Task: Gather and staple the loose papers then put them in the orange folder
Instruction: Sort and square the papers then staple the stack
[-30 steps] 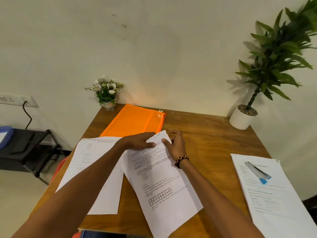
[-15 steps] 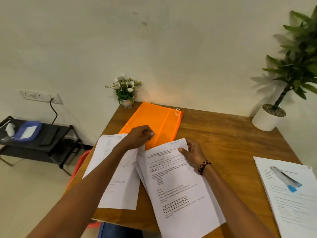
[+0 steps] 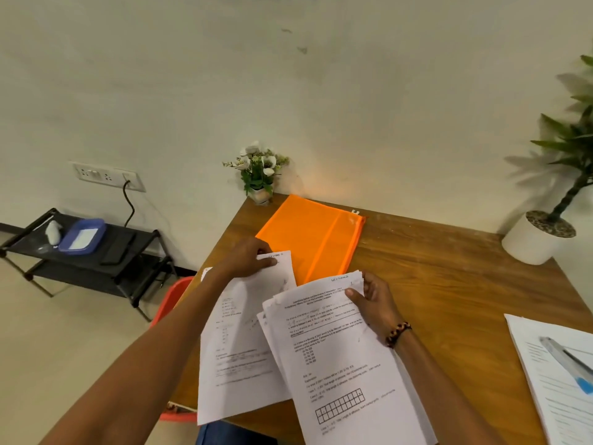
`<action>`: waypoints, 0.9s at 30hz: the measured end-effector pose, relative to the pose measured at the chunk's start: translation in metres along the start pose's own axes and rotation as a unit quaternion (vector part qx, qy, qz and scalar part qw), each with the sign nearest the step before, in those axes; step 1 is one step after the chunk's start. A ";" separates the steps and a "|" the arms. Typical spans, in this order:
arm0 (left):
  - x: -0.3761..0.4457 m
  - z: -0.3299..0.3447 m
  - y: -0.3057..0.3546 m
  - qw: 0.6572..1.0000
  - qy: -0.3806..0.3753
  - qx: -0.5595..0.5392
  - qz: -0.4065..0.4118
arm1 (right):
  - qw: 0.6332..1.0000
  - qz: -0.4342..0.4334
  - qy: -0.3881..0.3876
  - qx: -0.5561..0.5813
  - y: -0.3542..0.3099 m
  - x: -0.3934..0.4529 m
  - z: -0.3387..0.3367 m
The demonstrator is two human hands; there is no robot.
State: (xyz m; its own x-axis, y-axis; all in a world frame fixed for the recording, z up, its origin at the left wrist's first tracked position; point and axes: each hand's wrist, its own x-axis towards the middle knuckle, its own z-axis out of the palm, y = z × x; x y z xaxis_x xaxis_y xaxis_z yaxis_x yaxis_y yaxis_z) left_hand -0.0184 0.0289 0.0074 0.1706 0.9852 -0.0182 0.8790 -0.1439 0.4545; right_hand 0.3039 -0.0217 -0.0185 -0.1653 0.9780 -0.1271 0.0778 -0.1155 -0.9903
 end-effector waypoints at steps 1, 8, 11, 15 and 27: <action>0.000 -0.003 0.003 1.000 -0.003 -0.019 0.011 | 1.000 -0.001 -0.002 0.003 0.000 -0.001 0.001; 0.001 -0.013 0.030 0.983 -0.004 -0.171 0.069 | 0.999 -0.050 -0.003 -0.005 -0.012 0.003 0.009; 0.009 -0.008 0.054 0.972 -0.043 -0.210 0.101 | 0.995 -0.093 0.007 -0.047 -0.022 0.012 0.016; 0.022 -0.003 0.097 0.964 -0.067 -0.209 0.152 | 0.981 -0.131 0.049 -0.135 -0.034 0.026 0.019; 0.014 -0.020 0.079 0.941 -0.011 -0.337 -0.020 | 0.985 -0.078 0.156 -0.017 -0.049 0.025 -0.025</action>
State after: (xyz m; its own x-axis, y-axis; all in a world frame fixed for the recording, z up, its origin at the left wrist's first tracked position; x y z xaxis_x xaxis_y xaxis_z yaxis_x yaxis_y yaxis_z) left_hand 0.0444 0.0333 0.0607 0.1587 0.9854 -0.0614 0.4045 -0.0081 0.9145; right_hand 0.3203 0.0125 0.0288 0.1324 0.9897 0.0545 0.1087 0.0401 -0.9933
